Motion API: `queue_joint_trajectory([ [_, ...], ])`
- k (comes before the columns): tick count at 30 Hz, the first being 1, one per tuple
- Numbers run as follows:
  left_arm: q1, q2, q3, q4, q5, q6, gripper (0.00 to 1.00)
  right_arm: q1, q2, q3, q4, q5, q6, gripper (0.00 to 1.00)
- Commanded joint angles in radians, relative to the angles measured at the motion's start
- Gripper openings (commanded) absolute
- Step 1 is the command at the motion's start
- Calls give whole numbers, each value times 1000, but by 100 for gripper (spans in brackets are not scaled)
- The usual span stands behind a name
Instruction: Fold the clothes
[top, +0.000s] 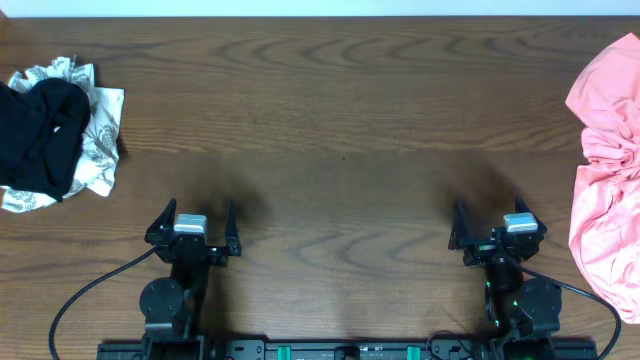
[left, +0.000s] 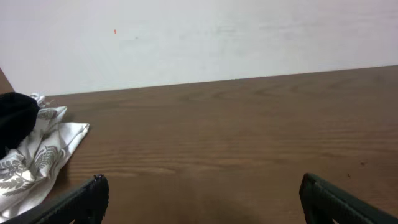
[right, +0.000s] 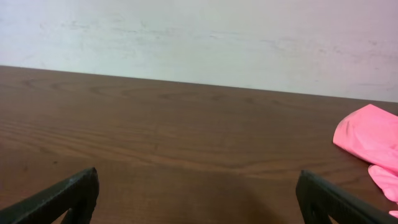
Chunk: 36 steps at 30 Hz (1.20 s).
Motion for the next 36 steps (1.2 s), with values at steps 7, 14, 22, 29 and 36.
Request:
queue_joint_trajectory([
  [7, 6, -7, -17, -34, 10, 6, 98, -13, -5, -2, -4, -4, -18, 99],
  [14, 6, -7, -17, -34, 11, 6, 98, -13, -5, -2, -4, -4, -18, 99],
  [22, 6, -7, -17, -34, 10, 6, 98, -13, -5, -2, -4, -8, -18, 99],
  [29, 6, -7, -17, -34, 10, 6, 98, -13, -5, -2, -7, -26, 10, 99],
  [36, 6, -7, -17, -34, 10, 6, 98, -13, -5, 6, 3, -23, 88, 99],
])
